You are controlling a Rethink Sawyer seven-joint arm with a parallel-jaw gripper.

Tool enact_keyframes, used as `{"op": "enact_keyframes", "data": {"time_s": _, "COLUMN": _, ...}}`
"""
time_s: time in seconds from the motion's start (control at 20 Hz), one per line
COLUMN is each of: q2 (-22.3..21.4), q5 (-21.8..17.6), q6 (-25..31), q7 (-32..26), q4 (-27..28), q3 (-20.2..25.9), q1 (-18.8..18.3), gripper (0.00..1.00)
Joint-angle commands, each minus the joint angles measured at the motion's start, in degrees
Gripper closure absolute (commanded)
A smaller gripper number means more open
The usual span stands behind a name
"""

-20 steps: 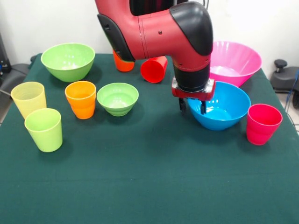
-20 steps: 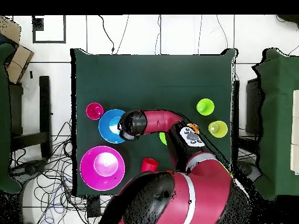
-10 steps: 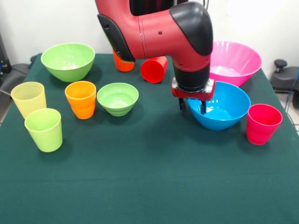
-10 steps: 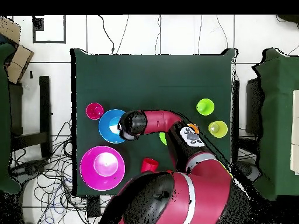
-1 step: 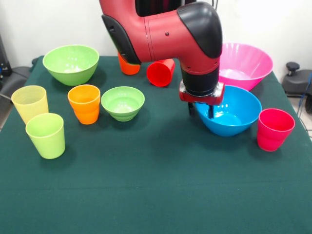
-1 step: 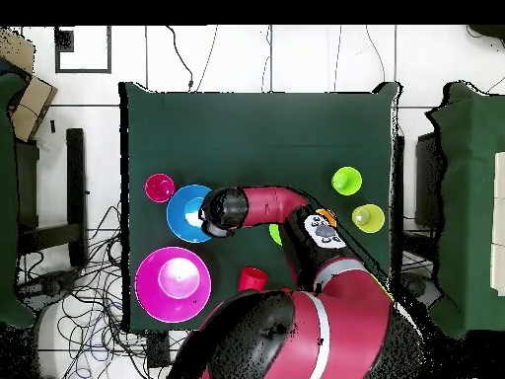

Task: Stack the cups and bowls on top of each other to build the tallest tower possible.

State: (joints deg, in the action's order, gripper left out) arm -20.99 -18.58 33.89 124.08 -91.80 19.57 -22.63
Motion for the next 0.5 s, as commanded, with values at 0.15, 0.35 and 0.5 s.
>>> {"op": "enact_keyframes", "data": {"time_s": 0.15, "q2": 0.8, "q5": -3.5, "q6": -1.2, "q7": -3.4, "q4": 0.0, "q3": 1.3, "q1": 1.4, "gripper": 1.0}}
{"op": "enact_keyframes", "data": {"time_s": 0.35, "q2": 0.8, "q5": -3.5, "q6": -1.3, "q7": -3.3, "q4": -0.2, "q3": 1.3, "q1": 1.4, "gripper": 1.0}}
{"op": "enact_keyframes", "data": {"time_s": 0.5, "q2": 0.8, "q5": -3.6, "q6": -1.4, "q7": -3.4, "q4": -0.3, "q3": 1.3, "q1": 1.3, "gripper": 1.0}}
